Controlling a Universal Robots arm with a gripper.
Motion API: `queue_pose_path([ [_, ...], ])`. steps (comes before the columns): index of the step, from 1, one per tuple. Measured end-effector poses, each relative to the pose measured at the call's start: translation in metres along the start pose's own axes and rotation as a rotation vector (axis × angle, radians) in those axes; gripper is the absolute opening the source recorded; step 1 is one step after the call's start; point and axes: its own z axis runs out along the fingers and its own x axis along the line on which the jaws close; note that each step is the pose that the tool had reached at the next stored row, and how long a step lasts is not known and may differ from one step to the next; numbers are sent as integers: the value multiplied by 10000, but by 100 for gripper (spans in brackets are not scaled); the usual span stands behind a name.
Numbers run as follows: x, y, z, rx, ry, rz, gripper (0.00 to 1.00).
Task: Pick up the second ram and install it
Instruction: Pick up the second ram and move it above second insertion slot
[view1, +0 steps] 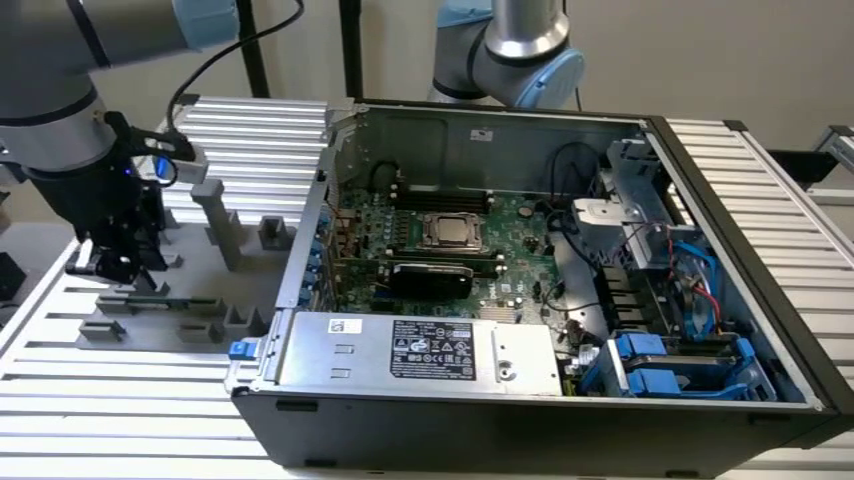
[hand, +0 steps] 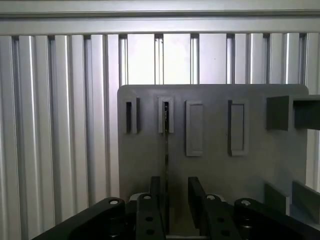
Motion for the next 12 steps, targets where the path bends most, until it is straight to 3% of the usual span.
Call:
queue_pose_path([
  [12, 31, -3, 213, -1, 0, -15, 100],
])
